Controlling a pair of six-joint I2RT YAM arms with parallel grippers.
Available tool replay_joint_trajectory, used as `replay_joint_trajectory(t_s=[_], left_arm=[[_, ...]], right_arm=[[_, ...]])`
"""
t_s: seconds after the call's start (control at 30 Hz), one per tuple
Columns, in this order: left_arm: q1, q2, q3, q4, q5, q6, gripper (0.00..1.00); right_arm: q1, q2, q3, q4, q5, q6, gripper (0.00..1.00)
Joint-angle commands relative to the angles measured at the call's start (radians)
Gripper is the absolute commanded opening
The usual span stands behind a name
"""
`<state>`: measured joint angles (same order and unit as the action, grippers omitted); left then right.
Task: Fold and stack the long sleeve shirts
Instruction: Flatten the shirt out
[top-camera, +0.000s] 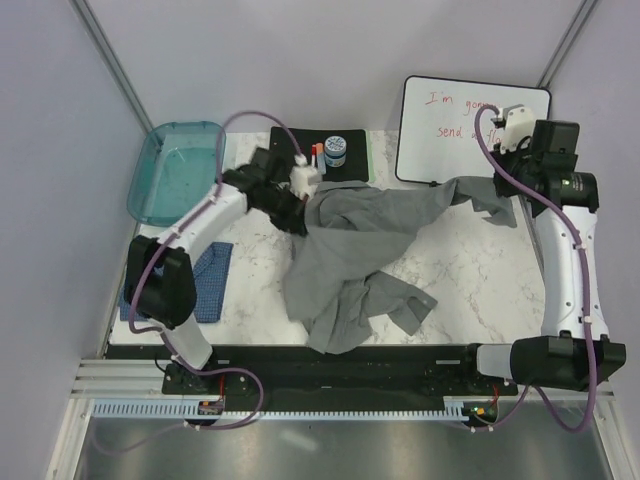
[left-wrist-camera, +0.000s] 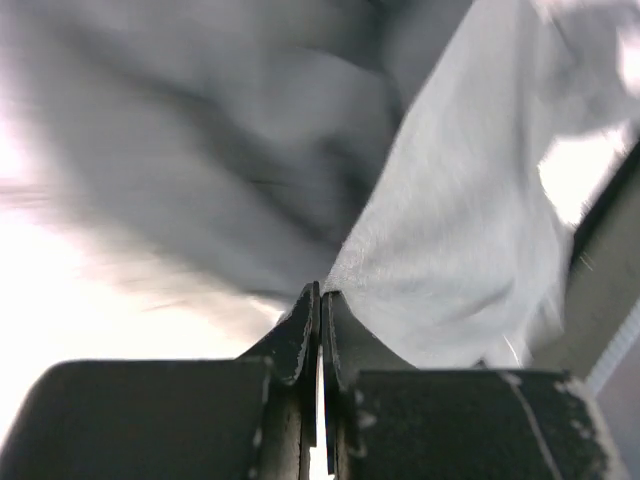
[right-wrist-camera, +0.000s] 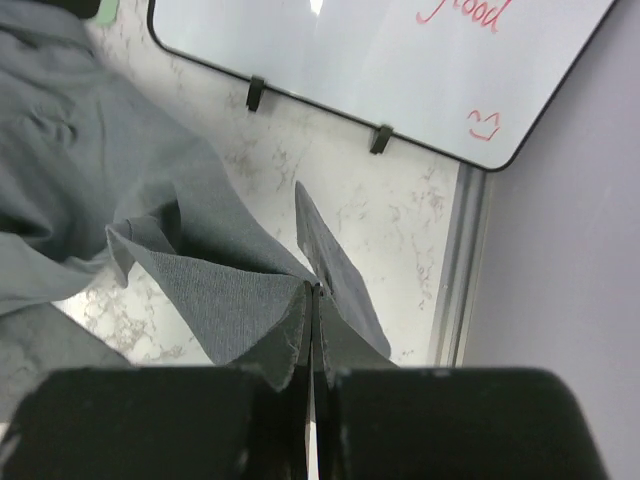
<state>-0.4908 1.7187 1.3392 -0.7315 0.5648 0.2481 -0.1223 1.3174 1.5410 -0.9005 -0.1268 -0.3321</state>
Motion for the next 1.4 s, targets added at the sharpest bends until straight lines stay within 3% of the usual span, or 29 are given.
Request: replay_joint_trajectory(t_s=[0.0,0.1,0.23,0.4,0.53,0.7,0.97,1.13,1.23,1.37], left_arm=[[0.136,-0.080,0.268,-0.224,-0.037,0.167,0.02],[0.136,-0.132,0.340,-0.255,-0.054,0.174,0.02],[0.136,-0.221,0.432,-0.221,-0.140,0.131,0.02],[0.133,-0.401,0.491,-0.045,-0.207,0.083,0.02],[0.115,-0.427,0.557,-0.060,-0.239,0.103,0.02],[0.115,-0.458,0.667,-0.059,-0.278,0.109,0.02],[0.115,-0.334,0.790,0.026,-0.437,0.069,0.02],[0.116,-0.162,0.807,0.128,-0.496,0.085,0.02],[0.118,-0.049,0.880,0.272,-0.559,0.054,0.02],[0.124,0.097,1.147,0.444,-0.620,0.026,0.02]], right_arm=[[-0.019,-0.081,0.096,0.086,-0.037,0.060,0.00],[-0.019,-0.128,0.120,0.109,-0.100,0.090,0.00],[-0.019,-0.173,0.189,0.144,-0.068,0.129,0.00],[-0.019,-0.207,0.323,0.248,0.045,0.206,0.00],[-0.019,-0.173,0.488,0.256,0.113,0.228,0.00],[-0.019,-0.181,0.567,0.296,0.182,0.252,0.00],[-0.019,-0.135,0.527,0.463,0.247,0.251,0.00],[-0.017,0.049,0.547,0.535,0.196,0.278,0.00],[-0.017,0.201,0.698,0.538,0.188,0.327,0.00],[-0.017,0.356,0.970,0.540,0.194,0.390,0.00]])
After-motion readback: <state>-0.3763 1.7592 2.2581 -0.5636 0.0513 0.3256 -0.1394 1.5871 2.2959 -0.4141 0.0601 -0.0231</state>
